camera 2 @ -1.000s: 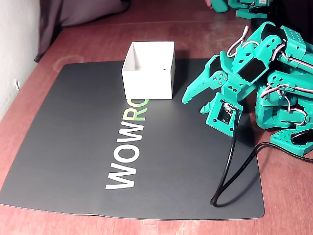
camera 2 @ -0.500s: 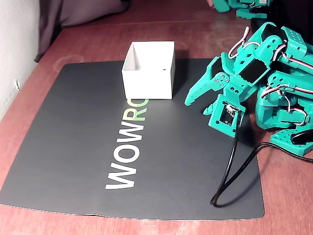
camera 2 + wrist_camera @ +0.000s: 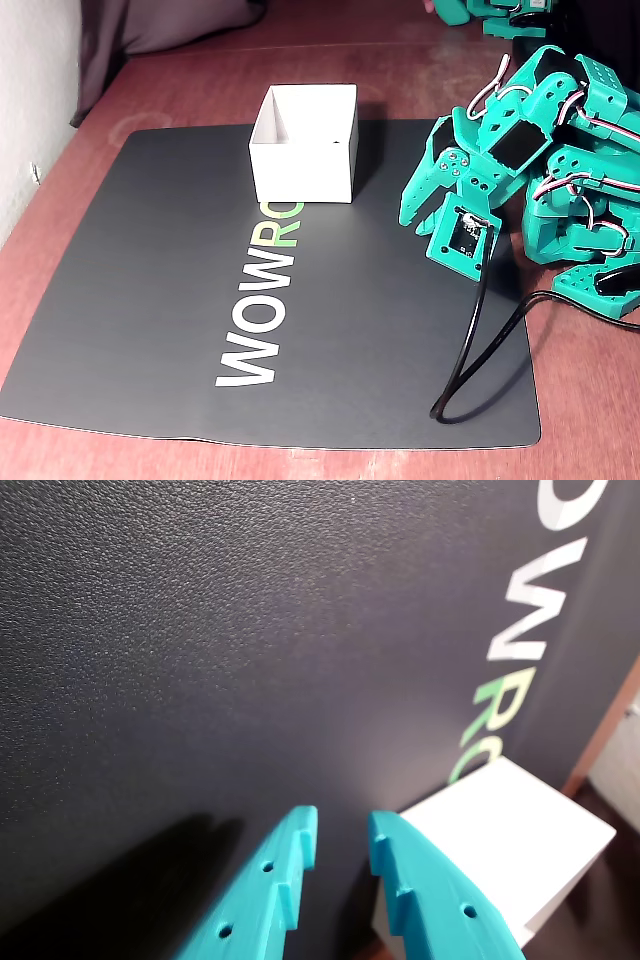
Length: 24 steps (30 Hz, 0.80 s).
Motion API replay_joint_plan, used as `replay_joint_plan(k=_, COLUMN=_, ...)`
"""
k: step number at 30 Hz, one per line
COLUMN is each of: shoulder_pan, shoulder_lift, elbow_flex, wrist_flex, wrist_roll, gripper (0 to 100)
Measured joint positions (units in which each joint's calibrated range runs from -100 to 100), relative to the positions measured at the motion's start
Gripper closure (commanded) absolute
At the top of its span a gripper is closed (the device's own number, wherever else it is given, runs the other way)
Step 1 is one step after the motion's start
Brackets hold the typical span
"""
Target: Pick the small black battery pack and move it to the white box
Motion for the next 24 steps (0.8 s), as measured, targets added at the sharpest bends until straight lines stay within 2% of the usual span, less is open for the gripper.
replay_joint_plan(k=2, shoulder_pan=0.0, shoulder_lift=0.0, elbow_flex=0.0, wrist_flex=0.0, wrist_roll=0.0, gripper=99)
replay_joint_plan(k=24, shoulder_pan=0.0, shoulder_lift=0.0, elbow_flex=0.0, wrist_flex=0.09, wrist_roll=0.0, gripper=99)
